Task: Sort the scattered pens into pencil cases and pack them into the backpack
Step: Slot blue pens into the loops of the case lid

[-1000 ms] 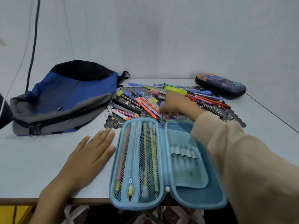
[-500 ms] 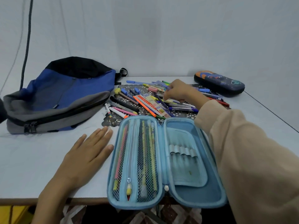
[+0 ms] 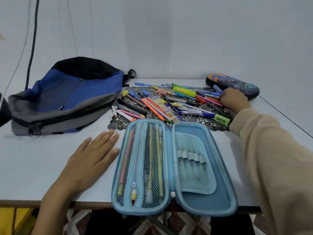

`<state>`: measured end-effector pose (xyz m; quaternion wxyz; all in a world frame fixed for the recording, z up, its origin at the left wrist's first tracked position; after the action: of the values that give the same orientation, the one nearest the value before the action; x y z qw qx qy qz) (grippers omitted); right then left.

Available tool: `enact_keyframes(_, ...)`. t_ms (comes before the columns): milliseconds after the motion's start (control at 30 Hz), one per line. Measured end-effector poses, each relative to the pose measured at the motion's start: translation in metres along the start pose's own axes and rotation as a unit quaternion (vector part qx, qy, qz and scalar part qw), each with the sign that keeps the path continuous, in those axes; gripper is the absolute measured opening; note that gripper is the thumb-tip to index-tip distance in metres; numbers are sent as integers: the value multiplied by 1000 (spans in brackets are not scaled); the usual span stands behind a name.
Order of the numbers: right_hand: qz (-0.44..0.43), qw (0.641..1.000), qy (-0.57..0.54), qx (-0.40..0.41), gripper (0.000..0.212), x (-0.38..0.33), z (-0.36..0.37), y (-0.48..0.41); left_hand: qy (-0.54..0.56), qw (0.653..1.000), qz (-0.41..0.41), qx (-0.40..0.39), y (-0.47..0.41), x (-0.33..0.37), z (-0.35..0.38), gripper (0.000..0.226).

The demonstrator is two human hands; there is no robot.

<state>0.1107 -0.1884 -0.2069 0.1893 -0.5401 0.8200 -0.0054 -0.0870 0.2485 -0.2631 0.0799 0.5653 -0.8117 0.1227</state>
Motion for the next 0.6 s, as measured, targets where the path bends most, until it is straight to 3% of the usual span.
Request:
enact_keyframes(300, 26, 995, 27, 88, 24, 9, 0, 7, 11, 1000, 2, 4, 0, 1, -1, 91)
enact_keyframes(467, 50, 996, 38, 65, 24, 20, 2, 7, 13, 1000, 2, 6, 0, 0, -1, 92)
enact_keyframes(600, 22, 996, 62, 54, 25, 20, -4, 3, 16, 1000, 3, 10, 0, -1, -1, 92)
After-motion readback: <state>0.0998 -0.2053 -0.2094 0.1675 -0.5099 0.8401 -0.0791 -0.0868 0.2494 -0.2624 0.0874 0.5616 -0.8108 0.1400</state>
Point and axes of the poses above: each hand's wrist, its own y-axis away from the middle knuckle, its own z-axis out of the palm, x = y × z, the point moved 4 cm from there along -y, towards the middle knuckle, and after that the axes turned 7 degrees about z, right-handed, at the moved point
